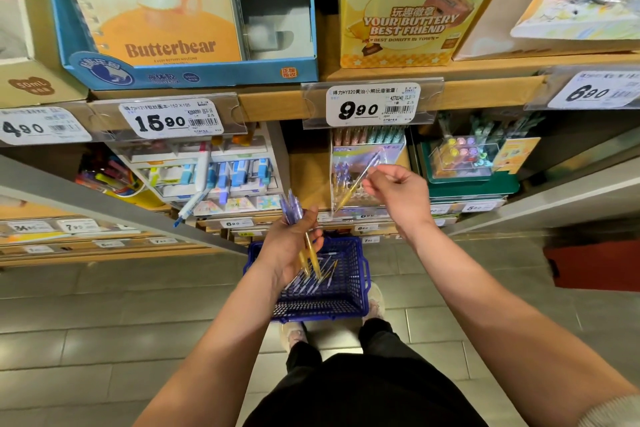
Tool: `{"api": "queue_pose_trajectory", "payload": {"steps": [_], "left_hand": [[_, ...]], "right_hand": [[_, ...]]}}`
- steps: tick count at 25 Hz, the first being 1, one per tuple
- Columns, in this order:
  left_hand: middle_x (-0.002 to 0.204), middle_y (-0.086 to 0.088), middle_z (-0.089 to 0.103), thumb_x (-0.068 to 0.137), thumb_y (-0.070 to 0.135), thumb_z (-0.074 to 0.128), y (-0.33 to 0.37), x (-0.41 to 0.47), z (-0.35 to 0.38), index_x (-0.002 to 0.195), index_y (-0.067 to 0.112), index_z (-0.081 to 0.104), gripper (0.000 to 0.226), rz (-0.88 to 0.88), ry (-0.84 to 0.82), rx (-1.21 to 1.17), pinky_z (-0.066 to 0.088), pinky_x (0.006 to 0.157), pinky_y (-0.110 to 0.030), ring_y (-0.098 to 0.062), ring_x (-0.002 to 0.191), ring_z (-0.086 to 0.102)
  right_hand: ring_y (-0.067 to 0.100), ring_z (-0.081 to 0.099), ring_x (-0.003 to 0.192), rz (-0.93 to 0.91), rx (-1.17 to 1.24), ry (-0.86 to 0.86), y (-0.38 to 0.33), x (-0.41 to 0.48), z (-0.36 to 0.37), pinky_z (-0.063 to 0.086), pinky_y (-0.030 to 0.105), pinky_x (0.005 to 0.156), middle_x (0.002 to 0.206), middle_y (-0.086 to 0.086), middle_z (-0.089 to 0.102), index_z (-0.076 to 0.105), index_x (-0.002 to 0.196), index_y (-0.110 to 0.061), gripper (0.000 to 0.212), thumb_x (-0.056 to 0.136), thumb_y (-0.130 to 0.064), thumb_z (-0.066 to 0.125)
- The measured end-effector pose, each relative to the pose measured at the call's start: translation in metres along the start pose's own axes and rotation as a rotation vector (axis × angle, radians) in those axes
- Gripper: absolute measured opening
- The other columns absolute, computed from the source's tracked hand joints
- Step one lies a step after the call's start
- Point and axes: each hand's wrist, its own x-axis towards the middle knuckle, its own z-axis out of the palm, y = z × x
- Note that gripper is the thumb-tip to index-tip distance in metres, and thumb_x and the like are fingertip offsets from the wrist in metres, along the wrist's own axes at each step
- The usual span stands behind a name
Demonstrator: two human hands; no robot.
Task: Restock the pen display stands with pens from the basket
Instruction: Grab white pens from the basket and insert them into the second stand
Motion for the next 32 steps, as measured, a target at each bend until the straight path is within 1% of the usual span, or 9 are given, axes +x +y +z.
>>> {"api": "queue_pose_trajectory", "payload": {"steps": [4, 10, 13, 18, 25, 27, 29, 30, 32], "left_hand": [[0.075, -0.005, 0.064, 0.101, 0.017, 0.059, 0.000, 0.001, -0.001, 0.106, 0.006, 0.065, 0.014, -0.050, -0.084, -0.097, 0.057, 0.058, -0.031, -0.016, 0.062, 0.062], [0.091, -0.010, 0.073, 0.102, 0.006, 0.050, 0.004, 0.000, 0.001, 0.111, 0.004, 0.067, 0.018, -0.054, -0.123, -0.098, 0.062, 0.068, -0.034, -0.019, 0.075, 0.072], [0.094, -0.011, 0.074, 0.100, 0.004, 0.056, 0.006, -0.002, -0.002, 0.113, 0.004, 0.067, 0.017, -0.019, -0.118, -0.073, 0.062, 0.069, -0.034, -0.019, 0.079, 0.074], [0.090, -0.012, 0.072, 0.097, 0.004, 0.063, 0.002, 0.000, -0.004, 0.112, 0.002, 0.067, 0.016, 0.013, -0.054, -0.080, 0.063, 0.076, -0.035, -0.021, 0.077, 0.070], [0.087, -0.007, 0.078, 0.095, 0.009, 0.066, 0.001, -0.002, -0.008, 0.103, 0.011, 0.070, 0.009, 0.021, -0.034, -0.092, 0.062, 0.063, -0.034, -0.021, 0.074, 0.075], [0.090, -0.008, 0.077, 0.095, 0.011, 0.066, 0.001, -0.003, -0.009, 0.107, 0.009, 0.069, 0.013, 0.024, -0.036, -0.094, 0.062, 0.064, -0.035, -0.021, 0.073, 0.075], [0.095, -0.010, 0.075, 0.096, 0.012, 0.064, 0.001, -0.004, -0.010, 0.116, 0.005, 0.067, 0.021, 0.026, -0.046, -0.100, 0.064, 0.067, -0.036, -0.020, 0.074, 0.074], [0.096, -0.011, 0.074, 0.097, 0.012, 0.063, 0.001, -0.004, -0.011, 0.121, 0.003, 0.065, 0.026, 0.024, -0.052, -0.107, 0.064, 0.070, -0.037, -0.021, 0.075, 0.074], [0.096, -0.013, 0.074, 0.099, 0.009, 0.060, 0.001, -0.004, -0.013, 0.128, -0.001, 0.061, 0.031, 0.017, -0.060, -0.132, 0.064, 0.075, -0.039, -0.022, 0.077, 0.074]], "right_hand": [[0.015, 0.074, 0.085, -0.205, -0.300, 0.146, 0.006, 0.007, 0.003, 0.059, 0.028, 0.085, 0.088, 0.003, 0.077, 0.072, 0.105, -0.009, 0.014, 0.095, -0.018, 0.069], [-0.001, 0.070, 0.081, -0.351, -0.450, 0.059, 0.023, 0.013, 0.023, 0.053, 0.009, 0.079, 0.086, -0.013, 0.073, 0.072, 0.102, -0.019, 0.009, 0.093, -0.017, 0.072], [-0.006, 0.067, 0.083, -0.401, -0.588, 0.019, 0.030, 0.016, 0.028, 0.051, 0.008, 0.081, 0.091, -0.011, 0.073, 0.074, 0.110, -0.013, 0.017, 0.093, -0.019, 0.072], [0.003, 0.069, 0.089, -0.438, -0.669, -0.025, 0.028, 0.023, 0.036, 0.052, 0.011, 0.084, 0.098, -0.005, 0.075, 0.074, 0.112, -0.013, 0.020, 0.094, -0.022, 0.070], [0.006, 0.069, 0.082, -0.464, -0.779, -0.024, 0.042, 0.027, 0.034, 0.042, -0.004, 0.074, 0.095, 0.002, 0.077, 0.075, 0.110, -0.009, 0.018, 0.094, -0.016, 0.071], [0.010, 0.072, 0.081, -0.421, -0.802, -0.049, 0.049, 0.027, 0.030, 0.050, 0.004, 0.075, 0.093, 0.002, 0.077, 0.075, 0.107, -0.010, 0.015, 0.095, -0.016, 0.069], [0.014, 0.072, 0.080, -0.362, -0.828, -0.094, 0.054, 0.028, 0.027, 0.059, 0.026, 0.079, 0.091, 0.002, 0.076, 0.075, 0.103, -0.010, 0.012, 0.096, -0.016, 0.067], [0.015, 0.073, 0.079, -0.348, -0.847, -0.110, 0.056, 0.028, 0.027, 0.060, 0.031, 0.079, 0.089, 0.002, 0.076, 0.075, 0.101, -0.010, 0.011, 0.097, -0.015, 0.066], [0.015, 0.073, 0.076, -0.329, -0.870, -0.120, 0.056, 0.028, 0.028, 0.061, 0.031, 0.076, 0.087, 0.001, 0.075, 0.074, 0.098, -0.010, 0.009, 0.097, -0.012, 0.065]]}}
